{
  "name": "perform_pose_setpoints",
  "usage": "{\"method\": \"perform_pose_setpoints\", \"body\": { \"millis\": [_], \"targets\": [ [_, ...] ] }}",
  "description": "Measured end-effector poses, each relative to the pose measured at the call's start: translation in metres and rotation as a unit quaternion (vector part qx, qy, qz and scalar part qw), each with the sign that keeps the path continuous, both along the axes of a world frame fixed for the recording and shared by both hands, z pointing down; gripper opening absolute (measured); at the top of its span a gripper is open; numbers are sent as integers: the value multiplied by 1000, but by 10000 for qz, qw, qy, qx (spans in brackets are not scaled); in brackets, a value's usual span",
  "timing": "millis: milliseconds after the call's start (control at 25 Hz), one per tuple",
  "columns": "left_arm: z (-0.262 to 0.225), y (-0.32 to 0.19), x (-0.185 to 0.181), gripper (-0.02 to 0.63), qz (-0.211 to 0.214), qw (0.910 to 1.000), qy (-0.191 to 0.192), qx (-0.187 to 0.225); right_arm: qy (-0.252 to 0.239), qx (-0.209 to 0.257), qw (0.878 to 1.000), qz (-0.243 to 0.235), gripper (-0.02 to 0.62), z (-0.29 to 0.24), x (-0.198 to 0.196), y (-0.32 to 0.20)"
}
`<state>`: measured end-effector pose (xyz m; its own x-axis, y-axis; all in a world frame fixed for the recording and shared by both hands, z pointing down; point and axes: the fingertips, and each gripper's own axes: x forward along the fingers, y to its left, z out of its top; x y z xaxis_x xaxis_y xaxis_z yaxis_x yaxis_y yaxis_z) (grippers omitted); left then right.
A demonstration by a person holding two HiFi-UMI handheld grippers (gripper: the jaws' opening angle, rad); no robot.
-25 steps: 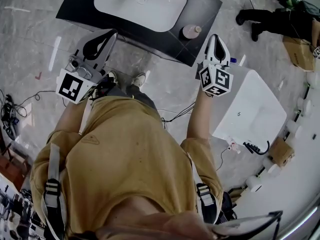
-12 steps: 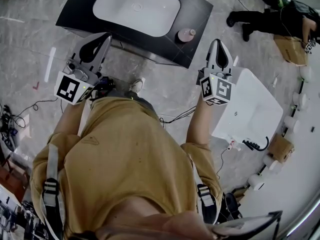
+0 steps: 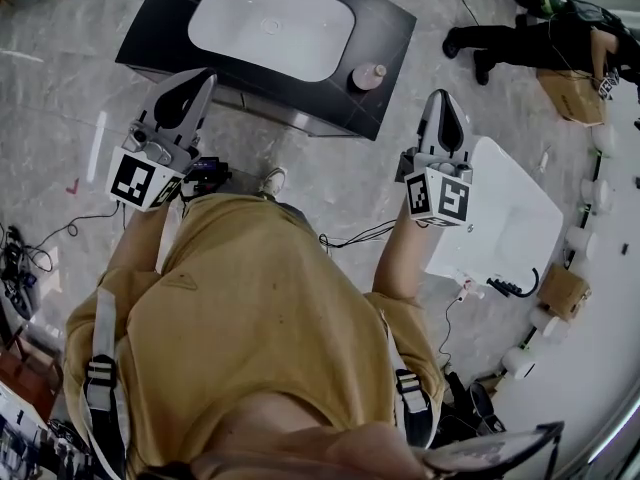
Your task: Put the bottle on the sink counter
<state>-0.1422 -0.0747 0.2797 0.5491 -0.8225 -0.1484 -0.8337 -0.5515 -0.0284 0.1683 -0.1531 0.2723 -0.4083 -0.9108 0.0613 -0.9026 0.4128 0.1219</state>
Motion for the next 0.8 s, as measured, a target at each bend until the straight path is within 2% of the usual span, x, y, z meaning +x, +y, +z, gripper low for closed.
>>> {"method": "perform_pose_setpoints", "body": {
  "millis": [440,800],
  "targets": [
    [-9,5,-13,2,84,10000,12,45,-86,265,9995,133,5,-34,6,55],
    [-22,6,-22,2,95,9999,0,127,-128,195,9984,507,5,-44,28,93]
  ]
}}
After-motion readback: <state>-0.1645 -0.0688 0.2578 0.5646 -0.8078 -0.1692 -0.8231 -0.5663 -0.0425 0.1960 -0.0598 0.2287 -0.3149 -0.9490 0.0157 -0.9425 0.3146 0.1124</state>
